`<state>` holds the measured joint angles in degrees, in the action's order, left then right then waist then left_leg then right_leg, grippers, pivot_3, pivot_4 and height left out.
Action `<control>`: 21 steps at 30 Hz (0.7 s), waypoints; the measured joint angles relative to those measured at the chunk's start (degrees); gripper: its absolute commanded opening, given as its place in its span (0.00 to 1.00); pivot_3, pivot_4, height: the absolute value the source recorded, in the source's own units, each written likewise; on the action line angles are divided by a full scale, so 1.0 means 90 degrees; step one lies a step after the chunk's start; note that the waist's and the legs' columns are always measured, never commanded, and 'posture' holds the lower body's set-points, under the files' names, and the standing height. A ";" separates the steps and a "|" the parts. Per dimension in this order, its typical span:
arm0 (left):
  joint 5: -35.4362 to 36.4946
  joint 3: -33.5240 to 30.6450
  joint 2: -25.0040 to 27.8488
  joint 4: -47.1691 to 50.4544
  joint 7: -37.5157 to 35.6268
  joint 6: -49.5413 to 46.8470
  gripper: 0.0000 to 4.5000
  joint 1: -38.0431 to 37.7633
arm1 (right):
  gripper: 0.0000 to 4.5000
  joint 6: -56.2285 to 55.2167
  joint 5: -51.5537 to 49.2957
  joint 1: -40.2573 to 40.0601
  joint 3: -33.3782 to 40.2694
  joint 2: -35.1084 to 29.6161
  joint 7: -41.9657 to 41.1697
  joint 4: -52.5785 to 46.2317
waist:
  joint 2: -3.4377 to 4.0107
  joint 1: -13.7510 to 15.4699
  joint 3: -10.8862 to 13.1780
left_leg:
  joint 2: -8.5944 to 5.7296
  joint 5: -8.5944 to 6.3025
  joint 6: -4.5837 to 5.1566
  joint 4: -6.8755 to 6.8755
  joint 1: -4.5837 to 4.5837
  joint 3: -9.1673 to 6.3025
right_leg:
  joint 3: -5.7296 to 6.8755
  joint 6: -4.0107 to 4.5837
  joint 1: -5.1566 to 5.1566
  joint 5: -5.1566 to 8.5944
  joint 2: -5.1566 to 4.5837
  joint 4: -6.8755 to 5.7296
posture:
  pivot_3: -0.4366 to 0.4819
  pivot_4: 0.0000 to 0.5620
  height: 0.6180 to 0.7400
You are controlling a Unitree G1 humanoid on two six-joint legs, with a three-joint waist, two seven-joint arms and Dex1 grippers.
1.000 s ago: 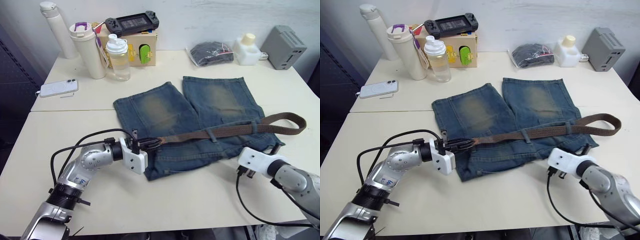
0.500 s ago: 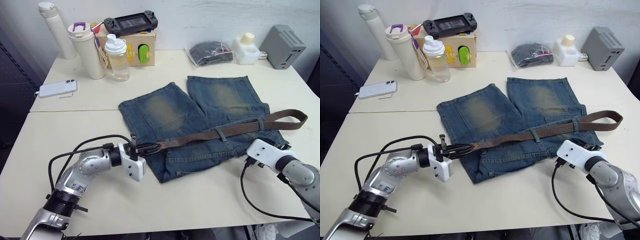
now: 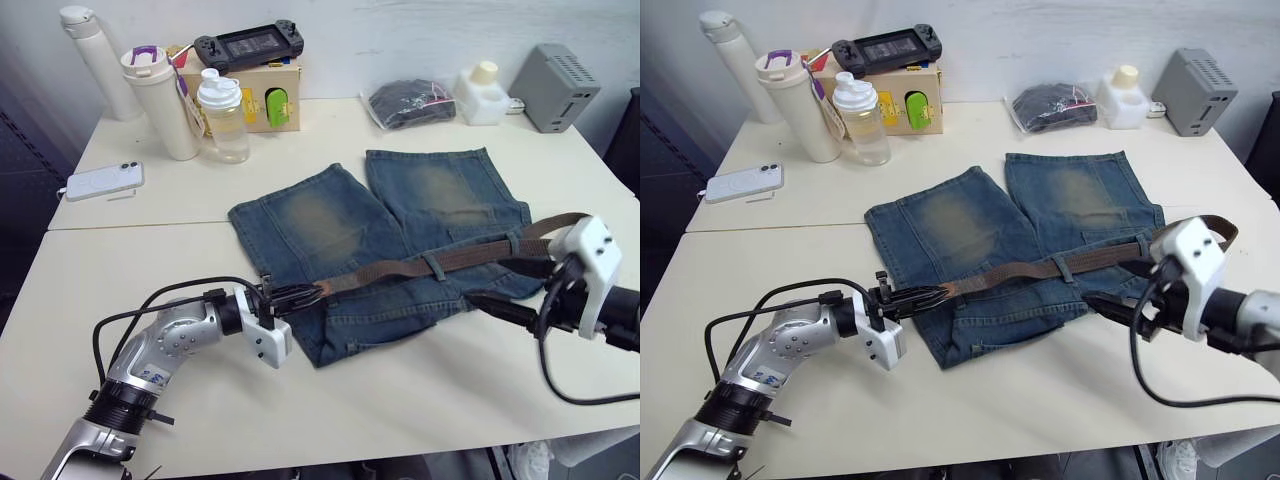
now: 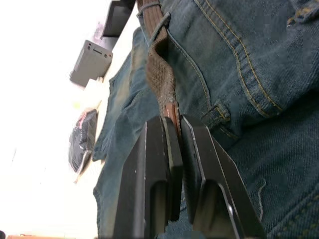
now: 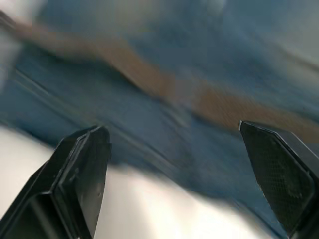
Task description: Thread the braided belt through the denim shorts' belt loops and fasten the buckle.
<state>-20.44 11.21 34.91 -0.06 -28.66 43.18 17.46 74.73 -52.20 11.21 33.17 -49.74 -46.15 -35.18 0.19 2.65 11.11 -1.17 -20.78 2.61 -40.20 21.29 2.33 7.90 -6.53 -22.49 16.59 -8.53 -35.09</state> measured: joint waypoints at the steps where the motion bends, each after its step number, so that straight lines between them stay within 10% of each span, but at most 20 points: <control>1: -0.0009 -0.0006 0.0004 -0.0001 0.0024 0.0004 0.00 -0.0003 | 0.99 0.0503 -0.0569 0.0291 0.0007 0.0340 0.0310 0.0051 | -0.0004 0.0002 -0.0002 | 0.0000 0.0000 0.0000 0.0000 0.0002 -0.0004 | 0.0002 0.0003 0.0001 -0.0002 0.0000 0.0002 | 0.48 0.27 0.59; 9: -0.0031 -0.0013 0.0050 0.0030 0.0088 0.0000 0.00 0.0032 | 0.99 -0.1720 -0.6277 -0.0268 -0.2619 0.1924 0.6232 0.0780 | -0.0005 -0.0023 -0.0002 | -0.0017 0.0004 0.0005 -0.0003 0.0008 0.0010 | 0.0003 0.0002 -0.0007 -0.0003 0.0000 -0.0016 | 0.48 0.27 0.59; 21: -0.0030 -0.0018 0.0147 0.0232 0.0088 -0.0080 0.00 0.0032 | 0.99 -0.3790 -0.6600 -0.0174 -0.3378 0.3903 0.9372 0.1119 | 0.0001 -0.0146 0.0000 | -0.0014 0.0005 0.0004 0.0003 0.0009 0.0024 | -0.0018 0.0004 -0.0034 -0.0002 0.0005 -0.0046 | 0.48 0.27 0.59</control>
<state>-20.71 11.05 36.24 2.03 -27.87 42.46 17.74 40.62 -111.60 9.64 2.77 -14.61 38.20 -25.11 0.21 1.34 11.11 -1.29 -20.73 2.65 -40.17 21.37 2.55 7.74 -6.50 -22.80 16.57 -8.48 -35.51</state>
